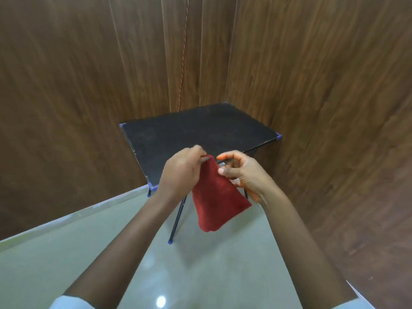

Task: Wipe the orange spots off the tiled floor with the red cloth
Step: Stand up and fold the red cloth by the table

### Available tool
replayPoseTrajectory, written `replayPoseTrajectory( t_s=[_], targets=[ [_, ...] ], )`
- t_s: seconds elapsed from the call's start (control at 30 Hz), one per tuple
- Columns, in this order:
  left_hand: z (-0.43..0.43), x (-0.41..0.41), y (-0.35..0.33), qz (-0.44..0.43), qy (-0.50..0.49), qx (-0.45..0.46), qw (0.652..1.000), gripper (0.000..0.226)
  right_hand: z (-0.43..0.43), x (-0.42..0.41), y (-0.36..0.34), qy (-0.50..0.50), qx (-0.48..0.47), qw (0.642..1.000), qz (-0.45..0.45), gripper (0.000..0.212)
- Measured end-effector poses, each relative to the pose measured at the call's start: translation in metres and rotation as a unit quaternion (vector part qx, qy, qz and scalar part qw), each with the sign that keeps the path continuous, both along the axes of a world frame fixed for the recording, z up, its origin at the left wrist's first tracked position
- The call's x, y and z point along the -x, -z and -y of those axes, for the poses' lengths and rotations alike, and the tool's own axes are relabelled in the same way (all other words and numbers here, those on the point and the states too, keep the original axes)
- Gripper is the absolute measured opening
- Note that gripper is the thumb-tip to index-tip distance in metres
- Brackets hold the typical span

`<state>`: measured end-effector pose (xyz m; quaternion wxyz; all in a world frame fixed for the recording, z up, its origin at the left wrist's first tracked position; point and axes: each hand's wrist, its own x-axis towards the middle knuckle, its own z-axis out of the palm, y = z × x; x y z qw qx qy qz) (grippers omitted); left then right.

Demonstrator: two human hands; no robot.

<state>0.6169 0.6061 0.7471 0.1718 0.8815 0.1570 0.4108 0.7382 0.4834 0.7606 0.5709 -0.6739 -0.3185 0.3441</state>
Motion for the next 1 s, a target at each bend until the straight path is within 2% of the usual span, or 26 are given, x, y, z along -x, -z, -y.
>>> replayPoseTrajectory(
  t_s=[0.07, 0.1, 0.17, 0.23, 0.3, 0.37, 0.47, 0.53, 0.57, 0.6, 0.67, 0.7, 0.77, 0.83, 0.9, 1.0],
  targets=[
    [-0.011, -0.004, -0.010, -0.008, 0.047, 0.118, 0.992, 0.010, -0.009, 0.001, -0.006, -0.006, -0.005, 0.998, 0.058, 0.019],
    [-0.016, -0.004, -0.014, 0.004, 0.060, 0.149, 0.987, 0.009, -0.013, 0.002, -0.009, -0.019, -0.010, 0.997, 0.072, 0.018],
    [-0.026, -0.005, -0.021, 0.016, 0.071, 0.169, 0.983, 0.011, -0.023, 0.006, -0.015, -0.058, -0.006, 0.994, 0.097, 0.025],
    [-0.039, -0.005, -0.030, 0.017, 0.093, 0.174, 0.980, 0.013, -0.034, 0.012, -0.014, -0.082, 0.037, 0.987, 0.133, 0.037],
    [-0.053, -0.003, -0.042, 0.040, 0.097, 0.187, 0.977, 0.021, -0.040, 0.015, -0.011, -0.088, 0.074, 0.982, 0.150, 0.037],
    [-0.066, 0.005, -0.053, 0.071, 0.115, 0.243, 0.961, 0.025, -0.037, 0.016, -0.007, -0.093, 0.067, 0.988, 0.107, 0.028],
    [-0.081, 0.021, -0.064, 0.063, 0.142, 0.277, 0.948, 0.024, -0.031, 0.013, 0.008, -0.135, 0.060, 0.989, 0.023, 0.029],
    [-0.093, 0.029, -0.072, 0.093, 0.144, 0.306, 0.937, 0.023, -0.032, 0.015, 0.011, -0.174, 0.082, 0.981, 0.032, 0.029],
    [-0.103, 0.035, -0.075, 0.113, 0.145, 0.325, 0.928, 0.023, -0.038, 0.018, 0.013, -0.179, 0.063, 0.982, 0.024, 0.028],
    [-0.109, 0.039, -0.077, 0.114, 0.147, 0.336, 0.923, 0.022, -0.040, 0.018, 0.016, -0.164, 0.024, 0.986, -0.014, 0.027],
    [-0.119, 0.047, -0.077, 0.061, 0.134, 0.330, 0.932, 0.021, -0.044, 0.017, 0.017, -0.112, -0.045, 0.989, -0.089, 0.022],
    [-0.124, 0.051, -0.074, 0.046, 0.128, 0.336, 0.932, 0.020, -0.046, 0.015, 0.018, -0.086, -0.046, 0.993, -0.071, 0.016],
    [-0.136, 0.064, -0.068, 0.074, 0.115, 0.386, 0.912, 0.019, -0.052, 0.010, 0.021, -0.083, 0.050, 0.994, 0.054, 0.008],
    [-0.149, 0.078, -0.061, 0.112, 0.123, 0.435, 0.885, 0.017, -0.059, 0.007, 0.029, -0.127, 0.176, 0.966, 0.140, 0.016],
    [-0.156, 0.088, -0.056, 0.109, 0.156, 0.462, 0.866, 0.012, -0.067, 0.008, 0.042, -0.169, 0.243, 0.942, 0.159, 0.015],
    [-0.161, 0.097, -0.061, 0.092, 0.193, 0.468, 0.858, 0.007, -0.078, 0.002, 0.056, -0.150, 0.240, 0.946, 0.156, 0.006]
  ],
)
